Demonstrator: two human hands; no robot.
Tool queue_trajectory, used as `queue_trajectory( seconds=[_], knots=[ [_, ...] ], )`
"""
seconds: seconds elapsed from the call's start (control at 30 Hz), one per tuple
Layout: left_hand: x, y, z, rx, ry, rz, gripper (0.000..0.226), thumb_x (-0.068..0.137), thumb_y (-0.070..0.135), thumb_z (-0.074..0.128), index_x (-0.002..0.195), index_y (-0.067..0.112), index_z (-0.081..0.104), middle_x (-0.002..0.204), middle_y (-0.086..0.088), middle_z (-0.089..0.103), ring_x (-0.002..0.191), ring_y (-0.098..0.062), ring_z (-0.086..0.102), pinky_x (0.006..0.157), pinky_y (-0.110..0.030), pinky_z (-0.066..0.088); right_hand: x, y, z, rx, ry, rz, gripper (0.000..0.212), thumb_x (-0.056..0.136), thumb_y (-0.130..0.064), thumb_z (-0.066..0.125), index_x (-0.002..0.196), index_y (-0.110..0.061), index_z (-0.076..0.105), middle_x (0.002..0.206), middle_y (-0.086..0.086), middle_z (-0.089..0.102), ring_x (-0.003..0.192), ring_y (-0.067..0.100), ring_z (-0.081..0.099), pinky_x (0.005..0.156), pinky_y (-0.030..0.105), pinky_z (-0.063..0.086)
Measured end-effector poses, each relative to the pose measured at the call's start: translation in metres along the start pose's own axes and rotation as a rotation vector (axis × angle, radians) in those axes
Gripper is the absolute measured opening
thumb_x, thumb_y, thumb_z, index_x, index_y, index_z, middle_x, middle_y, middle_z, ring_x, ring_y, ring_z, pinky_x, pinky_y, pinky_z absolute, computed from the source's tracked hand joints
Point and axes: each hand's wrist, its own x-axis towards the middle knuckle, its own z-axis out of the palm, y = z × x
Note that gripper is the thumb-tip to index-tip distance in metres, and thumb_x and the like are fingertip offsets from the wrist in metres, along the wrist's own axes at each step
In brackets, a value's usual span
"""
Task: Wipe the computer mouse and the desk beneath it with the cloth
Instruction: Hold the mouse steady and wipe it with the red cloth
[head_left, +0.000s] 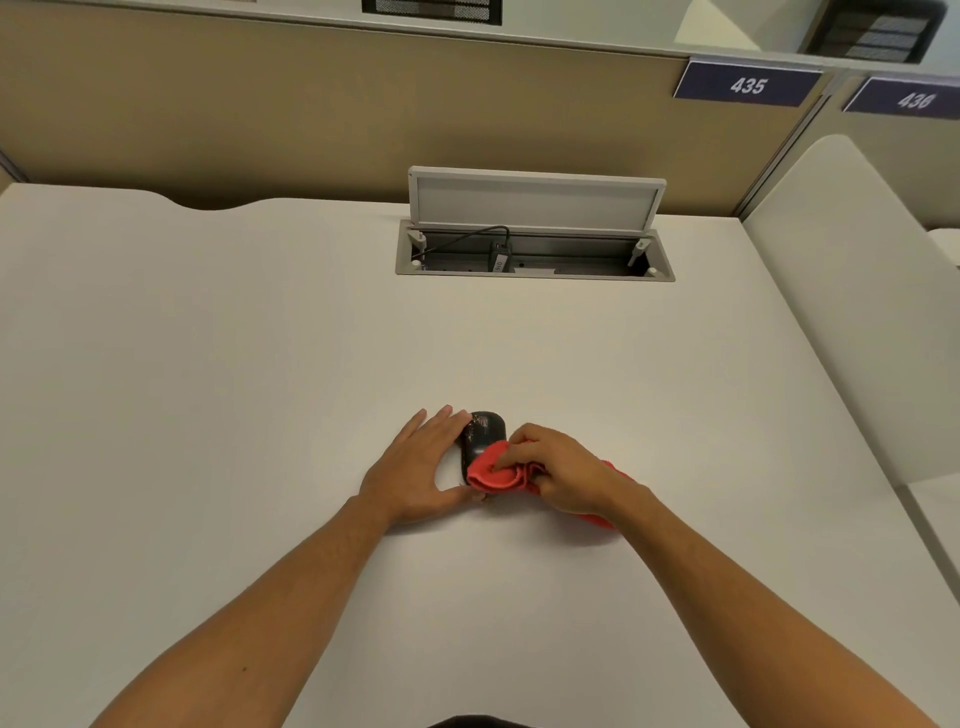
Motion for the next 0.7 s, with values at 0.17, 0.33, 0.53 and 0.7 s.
queue_trajectory(
  seconds=[0.17, 0.33, 0.53, 0.7],
  knots=[
    [0.0, 0.001, -0.001, 0.026, -0.018, 0.025, 0.105, 0.076, 0.085, 0.053, 0.157, 0.027, 0.016, 0.153, 0.026, 0.006, 0.141, 0.017, -0.014, 0.114, -0.013, -0.014, -0.003, -0.001, -0.021, 0.189, 0.041, 0.073, 0.055, 0.07, 0.009, 0.049, 0.105, -0.025, 0.073, 0.102, -0.005, 0.063, 0.094, 0.008, 0.059, 0.083, 0.018, 0.043],
    [0.001, 0.0, -0.001, 0.026, -0.026, 0.019, 0.103, 0.077, 0.082, 0.055, 0.157, 0.03, 0.015, 0.154, 0.025, 0.008, 0.142, 0.015, -0.013, 0.115, -0.014, -0.013, 0.019, -0.003, -0.033, 0.158, 0.278, 0.177, 0.048, 0.073, -0.009, 0.045, 0.106, -0.034, 0.07, 0.099, -0.003, 0.067, 0.095, 0.013, 0.056, 0.085, 0.034, 0.046],
    [0.003, 0.001, -0.002, 0.003, -0.042, 0.034, 0.101, 0.08, 0.081, 0.053, 0.157, 0.033, 0.008, 0.16, 0.022, 0.015, 0.148, 0.005, 0.0, 0.123, -0.029, -0.001, 0.046, -0.01, -0.018, 0.056, 0.139, 0.175, 0.054, 0.085, -0.005, 0.044, 0.126, -0.035, 0.062, 0.104, 0.001, 0.064, 0.096, 0.018, 0.055, 0.084, 0.035, 0.047],
    [0.003, 0.002, -0.003, 0.006, -0.039, 0.046, 0.099, 0.08, 0.081, 0.052, 0.157, 0.036, 0.009, 0.159, 0.023, 0.016, 0.148, 0.005, 0.0, 0.123, -0.028, -0.002, 0.041, -0.005, -0.011, -0.023, 0.043, 0.201, 0.061, 0.083, 0.002, 0.04, 0.132, -0.03, 0.059, 0.107, 0.003, 0.055, 0.097, 0.023, 0.054, 0.084, 0.031, 0.042]
  ],
)
